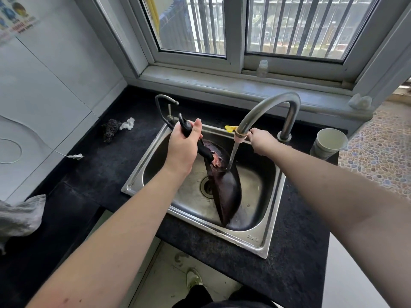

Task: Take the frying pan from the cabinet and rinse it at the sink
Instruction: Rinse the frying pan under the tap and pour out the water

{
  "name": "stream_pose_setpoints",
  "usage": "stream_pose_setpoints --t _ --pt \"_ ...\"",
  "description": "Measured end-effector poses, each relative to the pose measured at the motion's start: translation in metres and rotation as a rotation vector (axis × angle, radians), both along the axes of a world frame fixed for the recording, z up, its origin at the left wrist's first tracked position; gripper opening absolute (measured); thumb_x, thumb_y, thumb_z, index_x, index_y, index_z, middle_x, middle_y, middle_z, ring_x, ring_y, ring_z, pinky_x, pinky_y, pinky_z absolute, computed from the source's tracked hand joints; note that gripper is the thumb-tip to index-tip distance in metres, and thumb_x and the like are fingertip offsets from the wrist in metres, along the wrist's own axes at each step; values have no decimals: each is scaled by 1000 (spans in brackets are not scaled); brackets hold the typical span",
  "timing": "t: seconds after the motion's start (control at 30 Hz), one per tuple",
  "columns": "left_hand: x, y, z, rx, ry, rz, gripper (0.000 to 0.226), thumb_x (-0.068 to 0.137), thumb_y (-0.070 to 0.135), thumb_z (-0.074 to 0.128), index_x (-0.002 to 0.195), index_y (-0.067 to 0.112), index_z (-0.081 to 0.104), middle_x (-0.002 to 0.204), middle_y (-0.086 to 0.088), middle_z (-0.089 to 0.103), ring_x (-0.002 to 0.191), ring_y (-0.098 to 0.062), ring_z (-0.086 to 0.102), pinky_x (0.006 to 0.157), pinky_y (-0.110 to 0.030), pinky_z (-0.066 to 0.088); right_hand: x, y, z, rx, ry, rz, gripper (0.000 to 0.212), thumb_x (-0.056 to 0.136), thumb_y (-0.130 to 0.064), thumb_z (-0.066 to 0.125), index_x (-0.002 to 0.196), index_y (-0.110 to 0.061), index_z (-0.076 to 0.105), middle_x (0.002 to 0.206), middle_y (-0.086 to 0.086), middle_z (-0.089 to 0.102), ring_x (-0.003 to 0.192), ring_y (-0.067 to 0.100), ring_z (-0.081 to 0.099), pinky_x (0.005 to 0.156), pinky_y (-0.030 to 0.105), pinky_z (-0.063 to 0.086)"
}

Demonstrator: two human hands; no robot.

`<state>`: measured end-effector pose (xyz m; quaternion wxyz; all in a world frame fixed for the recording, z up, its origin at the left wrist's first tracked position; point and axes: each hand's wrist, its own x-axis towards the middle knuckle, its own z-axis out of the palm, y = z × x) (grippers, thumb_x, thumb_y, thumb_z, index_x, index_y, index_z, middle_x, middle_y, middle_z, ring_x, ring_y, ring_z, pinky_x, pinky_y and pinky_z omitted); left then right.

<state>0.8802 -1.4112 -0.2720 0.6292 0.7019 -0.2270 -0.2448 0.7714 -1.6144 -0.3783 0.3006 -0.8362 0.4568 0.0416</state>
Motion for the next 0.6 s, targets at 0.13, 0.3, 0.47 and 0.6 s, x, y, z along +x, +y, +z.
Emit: stream_pose_setpoints --t 0.13,0.3,0.47,0.6 --pt "4 0 10 -13 -59 -73 21 96 29 57 78 21 50 73 4 49 75 -12 50 80 -24 44 0 1 0 7 4 -4 33 104 -30 30 118 -9 52 110 19 63 97 37 63 81 39 50" --pt "12 3 26 -13 -197 -183 20 96 26 57 82 15 50 78 -10 45 75 -19 44 72 -17 41 1 0 0 0 9 2 34 104 -30 29 115 -9 52 109 20 64 92 36 63 74 35 45" --pt "29 6 36 -33 -252 -272 21 94 23 60 75 20 52 73 -11 47 74 -24 48 77 -32 43 -1 0 -1 -23 13 18 35 104 -30 28 116 -7 52 111 21 63 97 37 61 72 34 41" --pt "32 0 36 -72 -213 -257 39 92 27 61 55 21 49 52 0 44 56 -22 43 68 -38 41 -2 3 3 -40 25 30 29 103 -19 32 118 -6 53 118 18 59 105 37 57 81 38 45"
